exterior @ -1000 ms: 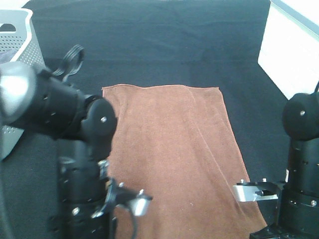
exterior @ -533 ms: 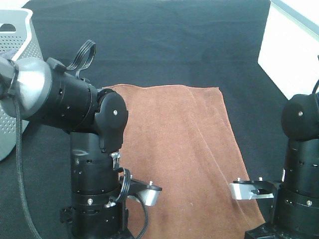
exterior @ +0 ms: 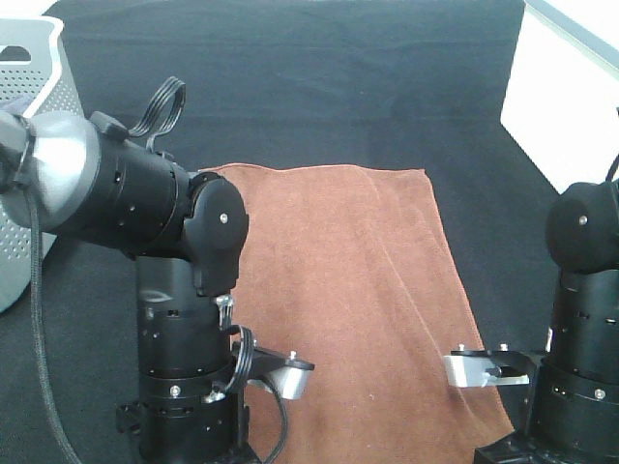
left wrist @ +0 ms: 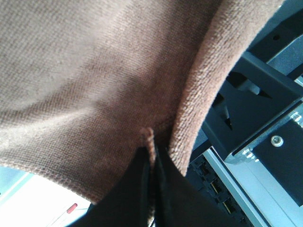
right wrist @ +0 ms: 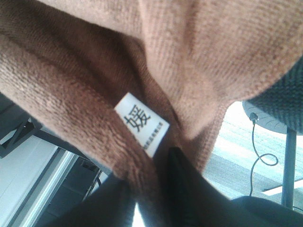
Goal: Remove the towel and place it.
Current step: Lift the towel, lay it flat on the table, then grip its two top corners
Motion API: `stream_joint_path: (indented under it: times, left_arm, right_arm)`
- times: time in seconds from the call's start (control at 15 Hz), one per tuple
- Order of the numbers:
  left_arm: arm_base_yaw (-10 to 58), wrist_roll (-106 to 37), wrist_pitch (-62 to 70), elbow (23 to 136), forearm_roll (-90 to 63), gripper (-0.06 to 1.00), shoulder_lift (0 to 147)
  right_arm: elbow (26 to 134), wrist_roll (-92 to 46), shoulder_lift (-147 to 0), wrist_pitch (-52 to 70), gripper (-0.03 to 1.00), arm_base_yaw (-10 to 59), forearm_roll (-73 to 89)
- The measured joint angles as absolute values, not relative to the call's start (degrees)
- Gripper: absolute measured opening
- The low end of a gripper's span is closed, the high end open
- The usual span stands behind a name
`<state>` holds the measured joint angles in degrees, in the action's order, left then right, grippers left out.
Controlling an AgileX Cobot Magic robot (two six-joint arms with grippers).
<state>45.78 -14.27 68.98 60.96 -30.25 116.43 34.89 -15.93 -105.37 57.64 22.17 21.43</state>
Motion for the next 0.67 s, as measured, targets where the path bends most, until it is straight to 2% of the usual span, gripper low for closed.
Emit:
stream_joint_path:
  times: [0.2, 0.33, 0.67]
  left_arm:
    - [45.78, -13.81, 68.98, 60.96, -30.31, 0.01, 116.37]
    - [45.84, -13.81, 68.98, 60.96, -30.71, 0.09, 116.37]
    - [45.84, -9.68, 68.98, 60.96, -31.91, 0.57, 116.37]
  right_arm:
    - [34.89, -15.99, -105.37, 57.64, 0.27, 22.17, 21.89]
    - [34.89, -15.99, -105.37, 57.64, 0.3, 22.17, 22.35]
    - [34.89, -15.99, -105.37, 57.64, 0.54, 22.17, 24.47]
